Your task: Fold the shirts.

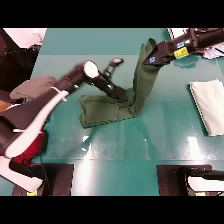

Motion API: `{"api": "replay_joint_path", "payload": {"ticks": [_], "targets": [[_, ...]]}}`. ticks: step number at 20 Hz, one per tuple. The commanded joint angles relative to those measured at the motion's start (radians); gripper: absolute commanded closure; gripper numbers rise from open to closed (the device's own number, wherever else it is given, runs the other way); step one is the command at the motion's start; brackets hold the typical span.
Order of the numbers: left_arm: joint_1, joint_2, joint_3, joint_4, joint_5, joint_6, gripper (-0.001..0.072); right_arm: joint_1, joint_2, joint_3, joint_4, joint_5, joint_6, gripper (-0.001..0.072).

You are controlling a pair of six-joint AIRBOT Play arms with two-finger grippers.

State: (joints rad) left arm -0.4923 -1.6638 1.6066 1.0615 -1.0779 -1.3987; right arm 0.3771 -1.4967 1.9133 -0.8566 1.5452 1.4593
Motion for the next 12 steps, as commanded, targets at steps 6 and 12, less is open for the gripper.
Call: {"api": "replay_joint_path", "payload": {"ticks": [6,12], "targets": [[0.423,0.307,0.000,0.171,-0.098,0.004,0.0683,0.318,-0.128,-0.008,0.002,-0.188,-0.010,0.0694],[0.583,0.360,0.000,0.170,-0.188,0.012,0.0683,0.545,-0.297,0.009,-0.001,-0.350,-0.093,0.0114]]}}
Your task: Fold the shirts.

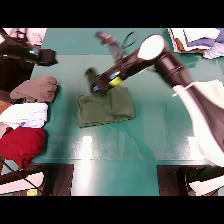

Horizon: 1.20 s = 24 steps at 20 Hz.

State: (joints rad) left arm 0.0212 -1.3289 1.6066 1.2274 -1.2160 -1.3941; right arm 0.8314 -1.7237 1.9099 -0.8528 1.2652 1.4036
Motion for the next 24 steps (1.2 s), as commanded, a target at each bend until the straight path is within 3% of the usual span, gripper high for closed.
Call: {"api": "replay_joint_path", "payload": {"ticks": [1,3,8,11,14,16,17,18,24], "targets": [[0.075,0.025,0.000,0.004,-0.060,0.014,0.0682,0.094,-0.087,0.034,-0.006,-0.038,-0.037,0.0103],[0.075,0.025,0.000,0.003,-0.064,0.015,0.0683,0.070,-0.090,0.062,-0.011,0.043,-0.033,0.0212],[0.075,0.025,0.000,-0.005,-0.070,0.020,0.0683,-0.116,-0.023,0.016,-0.122,0.261,-0.002,0.0212],[0.075,0.025,0.000,-0.024,-0.077,0.034,0.0683,-0.265,0.065,-0.179,-0.214,0.252,0.012,0.0212],[0.074,0.025,0.000,-0.068,-0.076,0.053,0.0683,-0.416,0.134,-0.408,-0.209,0.117,0.011,0.0212],[0.073,0.024,0.000,-0.081,-0.066,0.052,0.0683,-0.494,0.132,-0.514,-0.156,0.032,0.005,0.0176],[0.073,0.024,0.000,-0.084,-0.060,0.052,0.0683,-0.529,0.113,-0.552,-0.096,0.008,-0.019,0.0060],[0.073,0.024,0.000,-0.086,-0.058,0.052,0.0682,-0.552,0.086,-0.577,-0.028,0.001,-0.046,0.0036],[0.073,0.024,0.000,-0.086,-0.056,0.052,0.0682,-0.508,-0.100,-0.594,0.288,-0.002,-0.148,0.0040]]}}
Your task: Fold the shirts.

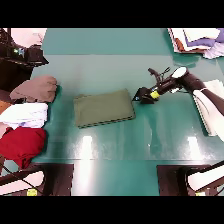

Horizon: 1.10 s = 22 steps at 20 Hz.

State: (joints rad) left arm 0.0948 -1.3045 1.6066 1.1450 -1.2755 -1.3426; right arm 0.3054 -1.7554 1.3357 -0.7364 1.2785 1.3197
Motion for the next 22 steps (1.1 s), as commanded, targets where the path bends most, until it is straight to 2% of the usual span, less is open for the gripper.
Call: {"api": "replay_joint_path", "payload": {"ticks": [1,2,4,6,8,13,16,22], "targets": [[-0.001,0.000,0.000,-0.003,0.003,0.001,0.0683,0.044,-0.084,-0.020,0.205,-0.023,-0.080,0.0040],[-0.001,0.000,0.000,-0.003,0.003,0.001,0.0683,0.068,-0.092,-0.020,0.223,-0.031,-0.097,0.0052],[-0.001,0.000,0.000,-0.003,0.003,0.001,0.0682,0.114,-0.092,-0.020,0.230,-0.068,-0.119,0.0190],[-0.001,0.000,0.000,-0.003,0.002,0.000,0.0683,0.141,-0.092,-0.020,0.249,-0.092,-0.153,0.0409],[-0.001,0.000,0.000,-0.004,-0.006,0.000,0.0683,0.149,-0.087,-0.020,0.248,-0.101,-0.172,0.0678],[-0.043,0.000,0.000,-0.004,-0.031,-0.003,0.0683,0.023,0.053,-0.021,0.237,-0.100,-0.166,0.0696],[-0.139,0.000,0.000,-0.005,-0.010,-0.003,0.0683,-0.169,0.192,-0.020,0.237,-0.099,-0.109,0.0696],[-0.327,0.000,0.000,-0.005,0.091,-0.003,0.0683,-0.599,0.367,-0.020,0.175,-0.121,-0.107,0.0696]]}}
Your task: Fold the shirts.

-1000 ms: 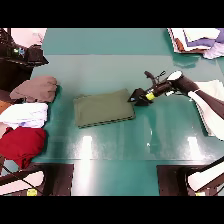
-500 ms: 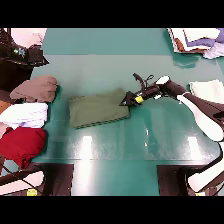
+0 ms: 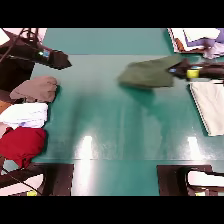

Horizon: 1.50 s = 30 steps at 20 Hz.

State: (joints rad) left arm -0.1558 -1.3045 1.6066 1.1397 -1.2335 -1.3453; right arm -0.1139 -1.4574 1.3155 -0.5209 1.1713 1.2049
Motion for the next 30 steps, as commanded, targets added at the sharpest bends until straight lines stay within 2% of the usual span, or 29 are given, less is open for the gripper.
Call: {"api": "replay_joint_path", "payload": {"ticks": [1,6,11,16,19,25,27,30], "targets": [[-0.097,0.000,0.000,0.001,0.057,-0.001,0.0683,-0.244,0.075,0.000,-0.050,-0.023,0.008,0.0696],[-0.160,0.000,0.000,0.001,0.097,-0.013,0.0682,-0.460,0.031,0.000,-0.049,-0.103,-0.006,0.0696],[-0.164,0.000,0.000,0.001,0.099,-0.013,0.0683,-0.526,0.002,0.043,-0.048,-0.097,-0.021,0.0696],[-0.164,0.000,0.000,0.001,0.099,-0.013,0.0682,-0.564,0.002,0.282,-0.051,0.051,-0.020,0.0696],[-0.164,0.000,0.000,0.001,0.098,-0.013,0.0683,-0.584,0.003,0.354,-0.051,0.149,-0.020,0.0697],[-0.164,0.000,0.000,0.002,0.091,-0.011,0.0683,-0.588,0.097,0.281,-0.064,0.172,-0.021,0.0697],[-0.164,0.000,0.000,0.002,0.089,-0.009,0.0683,-0.597,0.145,0.218,-0.143,0.175,-0.020,0.0697],[-0.164,0.000,0.000,0.003,0.089,-0.009,0.0682,-0.600,0.224,0.101,-0.338,0.181,-0.006,0.0696]]}}
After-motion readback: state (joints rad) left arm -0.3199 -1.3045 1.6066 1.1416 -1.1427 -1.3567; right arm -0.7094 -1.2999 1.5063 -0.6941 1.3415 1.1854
